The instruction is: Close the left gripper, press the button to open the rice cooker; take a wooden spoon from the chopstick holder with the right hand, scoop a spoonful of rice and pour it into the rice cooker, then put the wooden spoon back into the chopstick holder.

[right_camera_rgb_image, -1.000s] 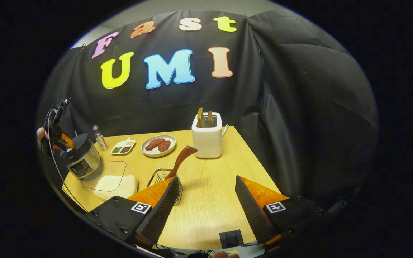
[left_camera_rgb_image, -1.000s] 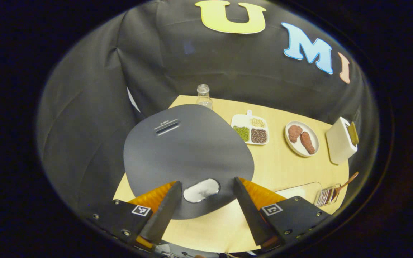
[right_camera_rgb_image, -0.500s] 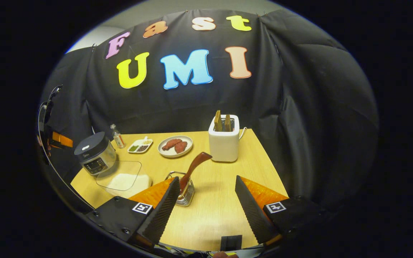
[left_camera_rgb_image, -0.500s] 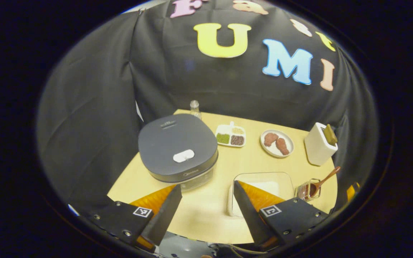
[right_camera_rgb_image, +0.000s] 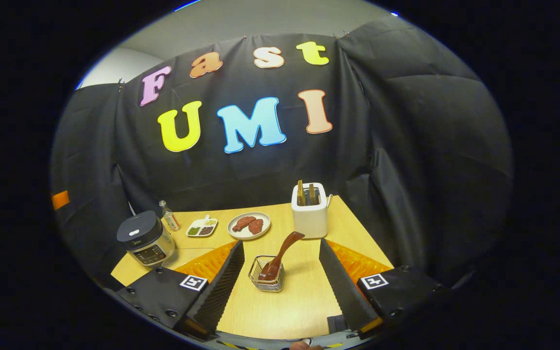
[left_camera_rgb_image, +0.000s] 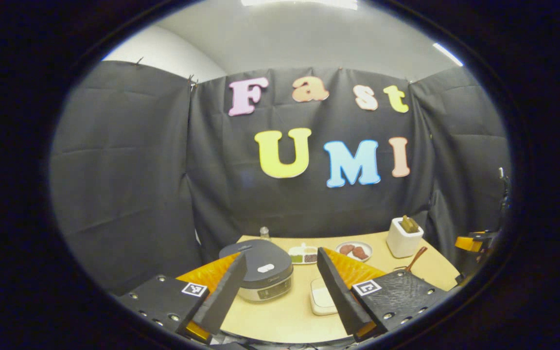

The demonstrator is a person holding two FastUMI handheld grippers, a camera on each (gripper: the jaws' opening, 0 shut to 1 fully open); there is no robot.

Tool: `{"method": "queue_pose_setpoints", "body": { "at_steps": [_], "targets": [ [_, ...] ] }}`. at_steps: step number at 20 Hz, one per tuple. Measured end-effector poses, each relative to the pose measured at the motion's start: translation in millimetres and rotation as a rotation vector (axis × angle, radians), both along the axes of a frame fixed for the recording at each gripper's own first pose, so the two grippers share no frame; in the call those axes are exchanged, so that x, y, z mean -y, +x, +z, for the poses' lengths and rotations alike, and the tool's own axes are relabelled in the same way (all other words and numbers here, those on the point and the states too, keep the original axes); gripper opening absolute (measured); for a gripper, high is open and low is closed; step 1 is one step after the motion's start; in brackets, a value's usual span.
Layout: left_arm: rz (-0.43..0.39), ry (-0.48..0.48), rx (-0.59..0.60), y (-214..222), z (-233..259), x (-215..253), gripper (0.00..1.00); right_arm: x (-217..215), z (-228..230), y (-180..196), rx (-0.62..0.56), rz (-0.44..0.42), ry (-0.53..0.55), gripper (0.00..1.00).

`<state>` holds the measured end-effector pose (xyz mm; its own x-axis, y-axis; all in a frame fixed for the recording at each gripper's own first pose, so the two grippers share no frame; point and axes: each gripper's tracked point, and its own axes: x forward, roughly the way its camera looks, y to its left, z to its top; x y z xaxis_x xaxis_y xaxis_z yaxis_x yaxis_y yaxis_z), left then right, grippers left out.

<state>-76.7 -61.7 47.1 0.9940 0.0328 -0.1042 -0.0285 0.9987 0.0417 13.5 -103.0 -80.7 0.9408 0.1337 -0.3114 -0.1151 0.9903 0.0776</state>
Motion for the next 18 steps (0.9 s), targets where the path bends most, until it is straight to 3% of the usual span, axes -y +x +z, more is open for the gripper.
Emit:
{"method": "queue_pose_setpoints", "body": {
  "at_steps": [7, 10, 16, 18],
  "targets": [
    [-0.088, -0.097, 0.136, -49, 18, 16, 0.93, -3, 55, -18, 0.159, -0.018, -0.064, 0.98],
    [-0.071, -0.138, 0.136, -67, 12, 5, 0.92, -7, 69, -20, 0.202, -0.007, -0.085, 0.98],
    [-0.043, -0.116, 0.120, -90, 6, -6, 0.92, -14, 74, -33, 0.233, 0.028, -0.126, 0.99],
    [-0.040, -0.121, 0.118, -93, 4, -3, 0.92, -14, 71, -37, 0.226, 0.036, -0.129, 0.94]
  ]
}}
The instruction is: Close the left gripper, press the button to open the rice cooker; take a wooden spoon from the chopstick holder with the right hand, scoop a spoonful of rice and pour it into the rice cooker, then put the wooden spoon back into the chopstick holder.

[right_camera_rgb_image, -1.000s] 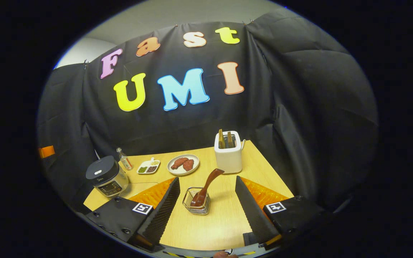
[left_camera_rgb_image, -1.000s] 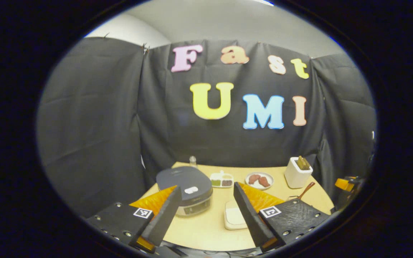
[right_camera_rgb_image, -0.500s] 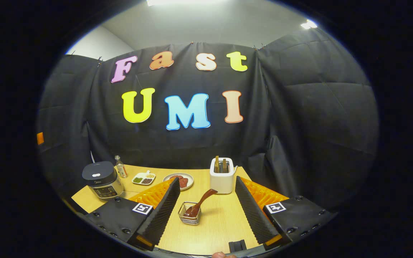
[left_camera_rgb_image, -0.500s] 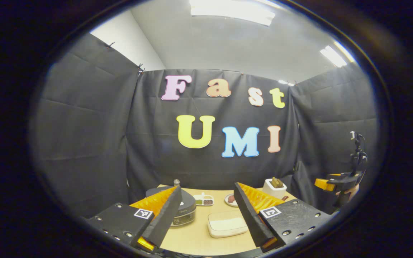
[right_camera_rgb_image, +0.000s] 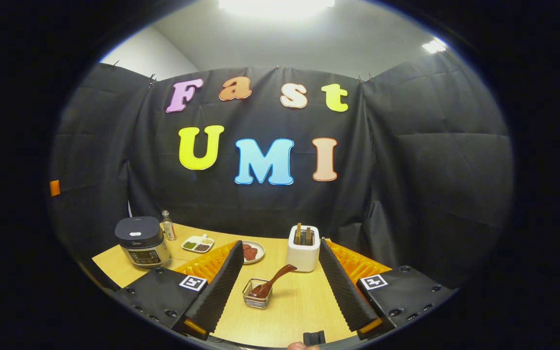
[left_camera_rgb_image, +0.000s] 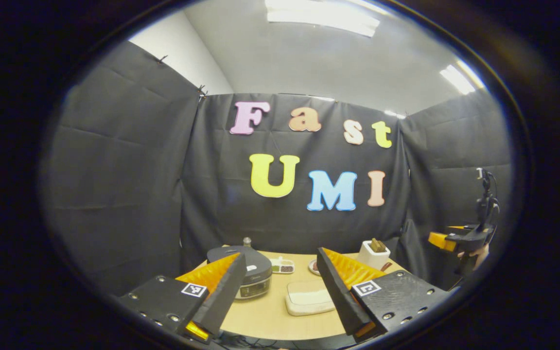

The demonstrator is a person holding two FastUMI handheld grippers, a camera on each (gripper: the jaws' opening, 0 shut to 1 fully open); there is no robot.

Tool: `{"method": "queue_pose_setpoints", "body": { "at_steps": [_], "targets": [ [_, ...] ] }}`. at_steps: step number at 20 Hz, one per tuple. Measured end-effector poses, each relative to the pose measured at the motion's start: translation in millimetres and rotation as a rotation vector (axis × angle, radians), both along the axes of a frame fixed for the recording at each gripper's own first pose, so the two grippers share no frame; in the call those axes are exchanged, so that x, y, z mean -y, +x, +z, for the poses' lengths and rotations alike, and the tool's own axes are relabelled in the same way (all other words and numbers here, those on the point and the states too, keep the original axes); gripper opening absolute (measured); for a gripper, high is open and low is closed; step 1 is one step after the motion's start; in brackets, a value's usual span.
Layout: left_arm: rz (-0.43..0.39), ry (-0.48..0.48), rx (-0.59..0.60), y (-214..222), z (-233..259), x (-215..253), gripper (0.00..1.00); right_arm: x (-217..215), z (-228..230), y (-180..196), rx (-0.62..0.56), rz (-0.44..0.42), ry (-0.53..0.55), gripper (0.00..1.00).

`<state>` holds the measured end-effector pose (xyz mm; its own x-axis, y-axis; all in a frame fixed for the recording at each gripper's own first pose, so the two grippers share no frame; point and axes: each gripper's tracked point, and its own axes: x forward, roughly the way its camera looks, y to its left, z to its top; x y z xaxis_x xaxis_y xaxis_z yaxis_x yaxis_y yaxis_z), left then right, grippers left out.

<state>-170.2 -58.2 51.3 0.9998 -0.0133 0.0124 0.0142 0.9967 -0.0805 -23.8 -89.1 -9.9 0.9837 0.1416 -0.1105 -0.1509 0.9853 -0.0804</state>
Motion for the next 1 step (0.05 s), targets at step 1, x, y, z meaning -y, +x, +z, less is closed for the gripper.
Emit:
{"method": "queue_pose_setpoints", "body": {
  "at_steps": [1],
  "targets": [
    [0.001, -0.002, -0.001, -1.8, -0.4, 0.7, 0.92, 0.3, -1.1, -0.7, -0.004, 0.001, 0.004, 0.94]
  ]
}}
